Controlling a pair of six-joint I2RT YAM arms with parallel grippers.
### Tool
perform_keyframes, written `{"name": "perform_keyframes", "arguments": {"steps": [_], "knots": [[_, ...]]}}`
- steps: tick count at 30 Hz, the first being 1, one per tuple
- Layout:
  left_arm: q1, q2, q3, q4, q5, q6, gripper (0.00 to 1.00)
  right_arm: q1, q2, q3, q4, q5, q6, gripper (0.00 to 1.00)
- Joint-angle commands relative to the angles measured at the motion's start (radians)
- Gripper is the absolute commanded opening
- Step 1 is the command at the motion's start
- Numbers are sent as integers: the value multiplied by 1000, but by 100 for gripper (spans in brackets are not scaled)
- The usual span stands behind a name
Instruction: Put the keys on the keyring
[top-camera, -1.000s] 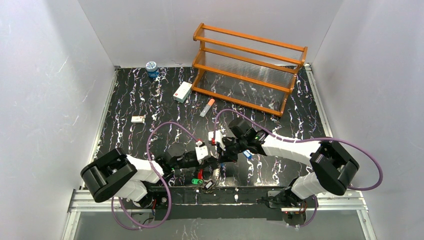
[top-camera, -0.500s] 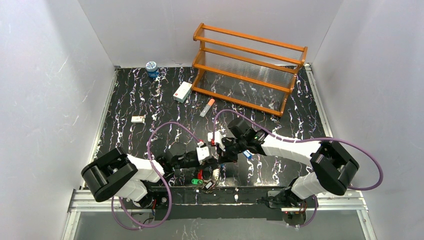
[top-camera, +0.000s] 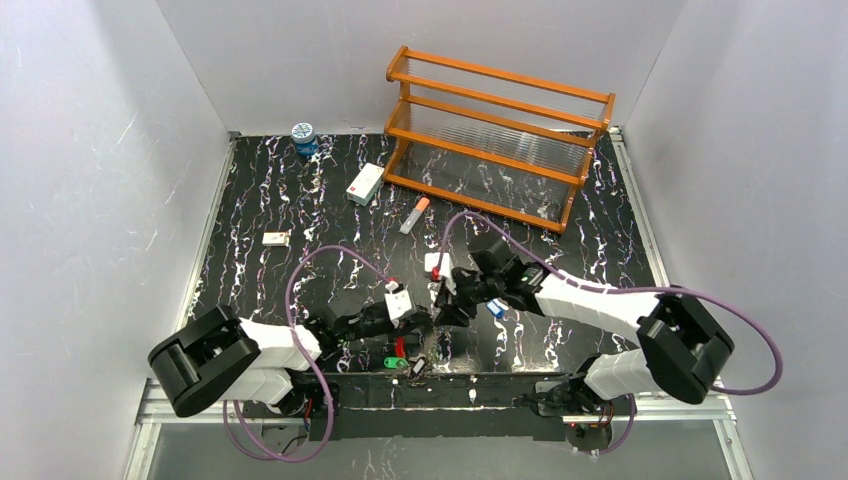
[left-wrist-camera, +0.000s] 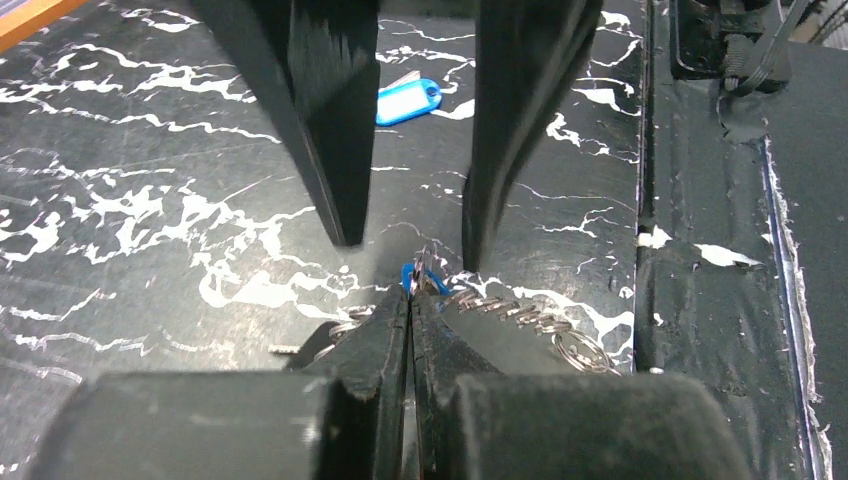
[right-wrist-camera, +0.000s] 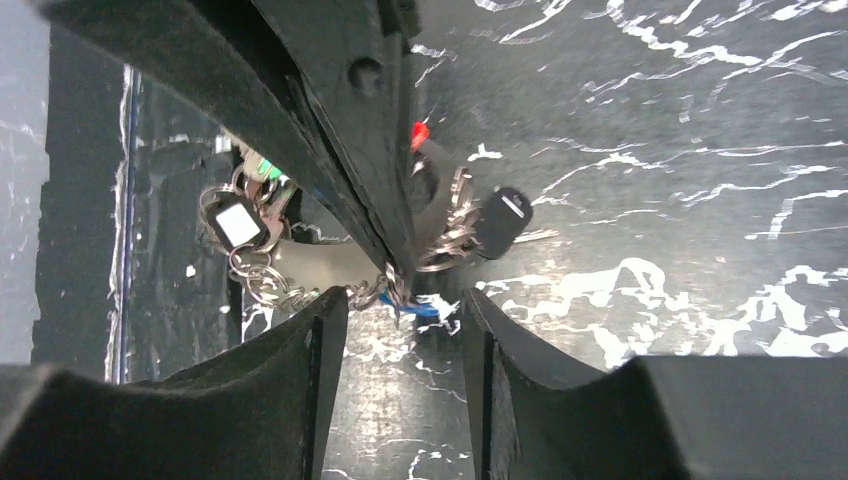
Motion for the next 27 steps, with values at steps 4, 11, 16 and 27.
{"name": "perform_keyframes", "arguments": {"steps": [4, 11, 16, 27], "knots": [[-6, -43, -135, 299, -131, -128, 0, -165, -139, -125, 339, -240, 236, 51], [-6, 1, -159, 485, -117, -142, 0, -189, -155, -152, 436, -363, 298, 45], [-5, 11, -156, 503, -106, -141, 0, -187, -125, -153, 473, -379, 349, 44], [-5, 3, -159, 503, -102, -142, 0, -138, -45, -101, 396, -335, 306, 27]]}}
